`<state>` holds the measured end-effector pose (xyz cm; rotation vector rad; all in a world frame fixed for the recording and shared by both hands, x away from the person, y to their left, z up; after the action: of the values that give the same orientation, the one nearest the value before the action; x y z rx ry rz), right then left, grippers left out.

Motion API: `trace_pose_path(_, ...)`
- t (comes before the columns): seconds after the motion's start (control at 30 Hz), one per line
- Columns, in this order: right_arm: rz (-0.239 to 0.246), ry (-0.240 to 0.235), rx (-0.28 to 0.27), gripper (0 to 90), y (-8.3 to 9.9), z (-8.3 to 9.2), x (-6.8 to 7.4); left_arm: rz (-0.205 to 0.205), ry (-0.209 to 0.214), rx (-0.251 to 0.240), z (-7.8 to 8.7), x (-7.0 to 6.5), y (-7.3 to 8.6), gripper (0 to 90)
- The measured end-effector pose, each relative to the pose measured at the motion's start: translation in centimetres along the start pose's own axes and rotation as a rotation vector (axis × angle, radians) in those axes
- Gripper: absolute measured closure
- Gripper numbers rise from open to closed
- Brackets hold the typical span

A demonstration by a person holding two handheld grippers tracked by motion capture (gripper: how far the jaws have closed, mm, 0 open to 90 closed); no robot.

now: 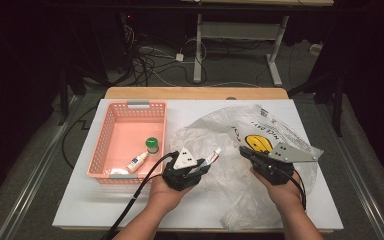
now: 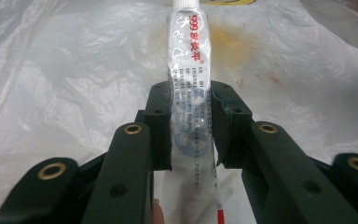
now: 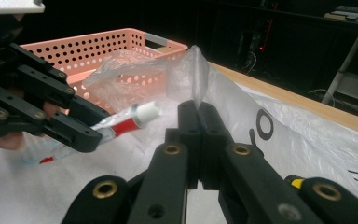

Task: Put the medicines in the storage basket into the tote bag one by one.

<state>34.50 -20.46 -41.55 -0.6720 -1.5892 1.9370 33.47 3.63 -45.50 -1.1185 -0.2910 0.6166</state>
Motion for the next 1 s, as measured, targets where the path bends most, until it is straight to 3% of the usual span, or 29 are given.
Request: trace_pose_path(1.0, -0.005, 0.003, -0.025, 90.0, -0.5, 0.1, -0.2, 0.02, -0.016, 0.017, -4.2, 0.8, -0.4, 69.3)
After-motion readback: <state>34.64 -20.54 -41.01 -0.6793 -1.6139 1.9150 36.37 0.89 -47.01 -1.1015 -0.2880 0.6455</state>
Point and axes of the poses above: each handheld gripper's, and its own axes: z roughly backward along the jaws, y roughly out of its underside, x roughly to its left, the point moved 3 cm from there along -z, roughly forward along the jaws, and after that the axes turned 9 degrees about -x, right-handed, at the moved point
